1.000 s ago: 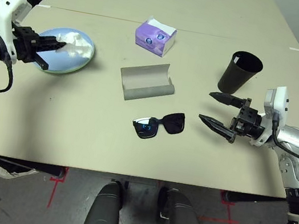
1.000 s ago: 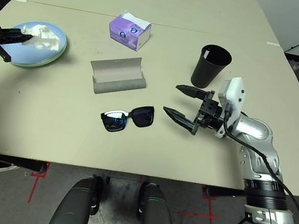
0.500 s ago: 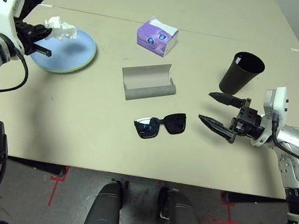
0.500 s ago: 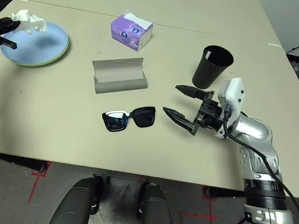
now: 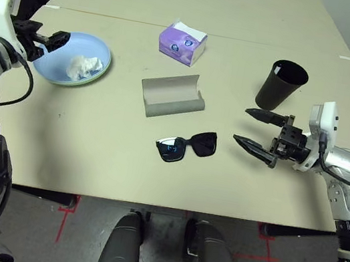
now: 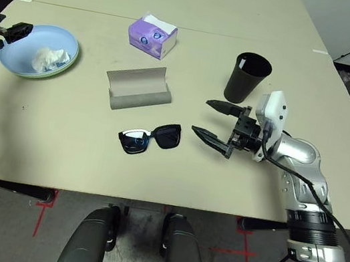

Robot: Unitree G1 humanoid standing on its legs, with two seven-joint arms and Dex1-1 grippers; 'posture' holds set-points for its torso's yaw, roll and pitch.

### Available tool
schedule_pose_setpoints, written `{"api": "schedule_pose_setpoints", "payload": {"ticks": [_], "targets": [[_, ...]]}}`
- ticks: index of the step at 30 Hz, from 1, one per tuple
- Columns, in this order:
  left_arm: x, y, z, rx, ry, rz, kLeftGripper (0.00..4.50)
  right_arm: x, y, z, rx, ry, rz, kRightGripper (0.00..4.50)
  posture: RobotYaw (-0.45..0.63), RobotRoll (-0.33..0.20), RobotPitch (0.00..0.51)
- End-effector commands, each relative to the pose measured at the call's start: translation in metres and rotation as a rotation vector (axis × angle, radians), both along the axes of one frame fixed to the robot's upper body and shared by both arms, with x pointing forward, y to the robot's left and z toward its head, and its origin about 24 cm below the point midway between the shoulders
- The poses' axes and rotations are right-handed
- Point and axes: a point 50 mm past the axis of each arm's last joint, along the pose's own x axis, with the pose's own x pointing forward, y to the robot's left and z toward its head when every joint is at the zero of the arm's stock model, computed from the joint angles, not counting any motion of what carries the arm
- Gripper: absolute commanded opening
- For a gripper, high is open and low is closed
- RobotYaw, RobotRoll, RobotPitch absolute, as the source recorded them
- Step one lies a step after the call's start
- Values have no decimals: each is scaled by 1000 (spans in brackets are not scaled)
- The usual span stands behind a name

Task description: Organize and tidy the items on the table.

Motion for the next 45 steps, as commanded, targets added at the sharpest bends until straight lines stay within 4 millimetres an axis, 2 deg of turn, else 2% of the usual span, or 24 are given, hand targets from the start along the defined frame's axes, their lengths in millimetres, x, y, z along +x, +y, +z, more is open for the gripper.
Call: {"api": "schedule_pose_setpoints", "payload": {"ticks": [1, 7, 14, 23, 32, 40, 45], "targets": [[1, -10, 1, 12, -5, -74, 4469, -1, -7, 1, -11, -7, -8, 4500, -40, 0, 161], [4, -31, 0, 20, -21, -213, 4469, 1, -5, 3, -2, -17, -6, 4500, -40, 0, 157], [1, -57, -15, 42, 17, -370, 4469, 1, -3, 3, -15, -15, 16, 4500, -34, 0, 156], [-11, -64, -27, 58, 62, -441, 4469, 0, -11, 8, -37, -13, 13, 4500, -37, 0, 154], [-28, -75, -40, 123, 142, -672, 4469, 4, -5, 11, -36, -22, 30, 4500, -29, 0, 162], [-33, -68, -34, 249, 213, -866, 4469, 2, -1, 9, -28, -19, 44, 4500, -28, 0, 177], [-29, -73, -24, 211, 156, -911, 4469, 3, 1, 10, -34, -16, 61, 4500, -29, 0, 181]]}}
